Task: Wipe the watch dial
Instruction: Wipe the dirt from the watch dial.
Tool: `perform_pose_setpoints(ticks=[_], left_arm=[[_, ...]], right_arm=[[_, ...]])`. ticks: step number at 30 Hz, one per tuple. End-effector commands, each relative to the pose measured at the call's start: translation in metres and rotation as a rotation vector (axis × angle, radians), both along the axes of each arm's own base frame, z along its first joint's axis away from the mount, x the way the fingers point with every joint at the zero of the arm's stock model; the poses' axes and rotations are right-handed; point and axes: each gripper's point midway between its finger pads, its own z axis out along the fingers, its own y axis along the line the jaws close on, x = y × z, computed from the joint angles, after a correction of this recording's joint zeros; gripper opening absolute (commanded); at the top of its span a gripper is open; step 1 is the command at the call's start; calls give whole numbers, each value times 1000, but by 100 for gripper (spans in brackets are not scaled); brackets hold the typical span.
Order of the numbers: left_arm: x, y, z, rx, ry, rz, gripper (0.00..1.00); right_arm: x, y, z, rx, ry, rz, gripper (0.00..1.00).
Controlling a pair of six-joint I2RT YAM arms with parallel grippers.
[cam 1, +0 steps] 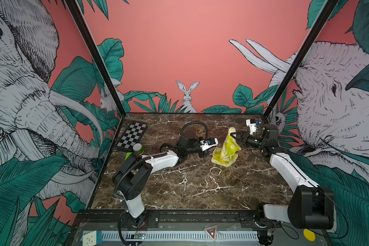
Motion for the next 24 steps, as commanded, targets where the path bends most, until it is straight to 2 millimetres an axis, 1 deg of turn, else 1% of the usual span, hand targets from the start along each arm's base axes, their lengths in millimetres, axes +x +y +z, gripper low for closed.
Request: perform_pose_setpoints(ticks=[1, 4, 10, 14, 19, 24], left_arm=[[-2, -12, 26, -81, -34, -61, 0], [-2, -16, 28, -89, -28, -75, 0], [-6, -20, 29, -92, -20, -95, 0], [-9, -21, 29, -91, -20, -100, 0], [-13, -23, 31, -87, -28, -113, 0], [-15, -23, 38, -100, -41, -119, 0]], right_arm=[[-12, 10, 15, -19, -78, 51, 0], [-18, 18, 16, -20, -88, 72, 0], [-24, 37, 7, -32, -80, 118, 0], [-25, 46, 1, -51, -74, 132, 0], [-24, 51, -3, -93, -78, 133, 0], [-21, 48, -19, -165, -51, 99, 0]])
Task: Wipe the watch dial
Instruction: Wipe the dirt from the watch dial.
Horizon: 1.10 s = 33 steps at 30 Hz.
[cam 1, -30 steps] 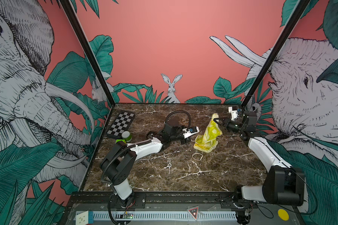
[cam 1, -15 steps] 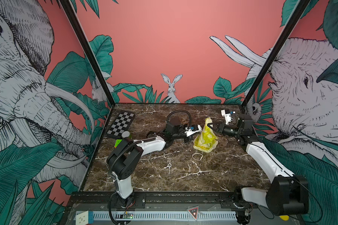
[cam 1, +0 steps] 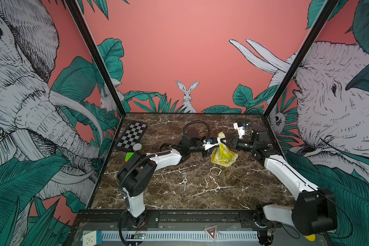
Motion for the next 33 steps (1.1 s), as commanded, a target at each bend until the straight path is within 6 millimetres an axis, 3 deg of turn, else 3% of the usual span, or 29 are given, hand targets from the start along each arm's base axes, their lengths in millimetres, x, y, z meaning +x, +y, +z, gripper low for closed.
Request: perform_pose_setpoints(ticks=[1, 10, 19, 26, 33], left_arm=[[-7, -5, 34, -68, -70, -40, 0], [-10, -4, 45, -102, -90, -49, 0], [-17, 0, 52, -111, -101, -64, 0], [-20, 4, 38, -73, -83, -63, 0], [-20, 3, 28, -47, -57, -73, 0]], right_arm=[[6, -4, -11, -92, -13, -32, 0], [5, -17, -34, -260, 7, -72, 0], [3, -33, -32, -365, -12, -116, 0], [-1, -44, -10, -398, -62, -142, 0], [-10, -40, 34, -329, -161, -131, 0]])
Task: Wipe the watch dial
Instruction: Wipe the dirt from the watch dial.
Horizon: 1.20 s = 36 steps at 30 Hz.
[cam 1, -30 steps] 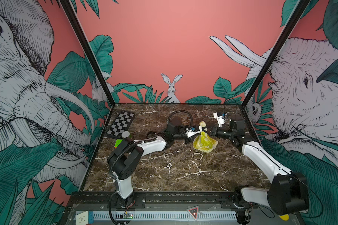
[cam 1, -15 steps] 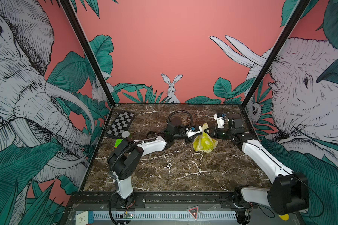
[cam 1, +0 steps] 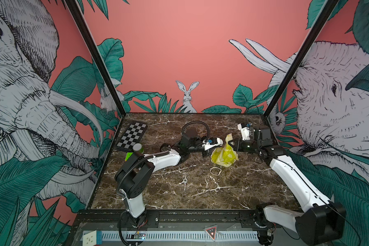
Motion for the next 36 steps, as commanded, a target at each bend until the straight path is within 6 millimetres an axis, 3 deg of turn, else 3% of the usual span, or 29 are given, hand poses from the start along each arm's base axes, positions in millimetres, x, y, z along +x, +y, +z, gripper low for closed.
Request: perform_pose_setpoints(ticks=[1, 4, 18, 27, 36], left_arm=[[-10, 1, 11, -12, -24, -35, 0], [-8, -2, 9, -7, -17, -40, 0], [-3, -15, 9, -3, 3, -77, 0], [-9, -17, 9, 3, 3, -106, 0], [-15, -20, 14, -3, -18, -125, 0]], right_arm=[[-3, 4, 31, 39, -83, 35, 0], [-5, 6, 37, 49, -93, 41, 0], [-7, 21, 28, 53, -74, 92, 0], [-1, 34, 23, 53, -60, 122, 0], [5, 36, 7, 5, -26, 102, 0]])
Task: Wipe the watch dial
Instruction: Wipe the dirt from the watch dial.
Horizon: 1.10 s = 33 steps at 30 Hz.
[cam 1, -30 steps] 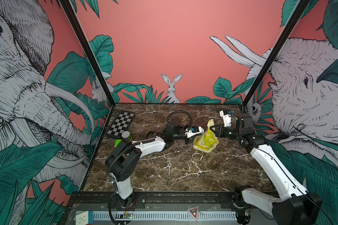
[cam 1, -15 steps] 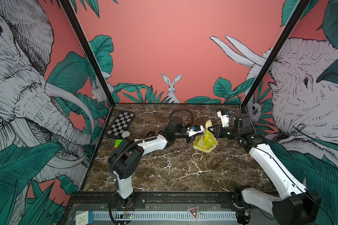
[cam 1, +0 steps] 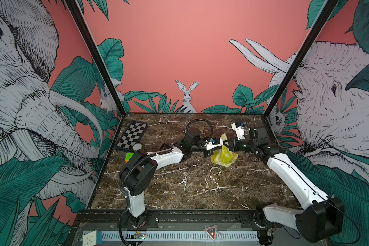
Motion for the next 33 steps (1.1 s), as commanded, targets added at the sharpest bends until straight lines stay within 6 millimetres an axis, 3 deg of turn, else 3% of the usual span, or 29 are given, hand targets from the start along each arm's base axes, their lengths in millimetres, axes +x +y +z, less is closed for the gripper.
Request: perform_pose_setpoints(ticks=[1, 8, 14, 26, 33], left_arm=[[-10, -7, 26, -62, -66, -56, 0], [-14, -4, 38, -84, -81, -64, 0], [-18, -1, 42, -90, -91, -66, 0], [-25, 10, 32, -65, -94, -46, 0], [-21, 8, 27, -53, -85, -43, 0]], right_arm=[[11, 3, 11, -14, -55, -8, 0], [18, -12, -16, -113, -7, -78, 0], [20, -22, -17, -164, -12, -111, 0], [3, -41, 17, -185, -83, -127, 0], [-11, -27, 50, -79, -161, -57, 0]])
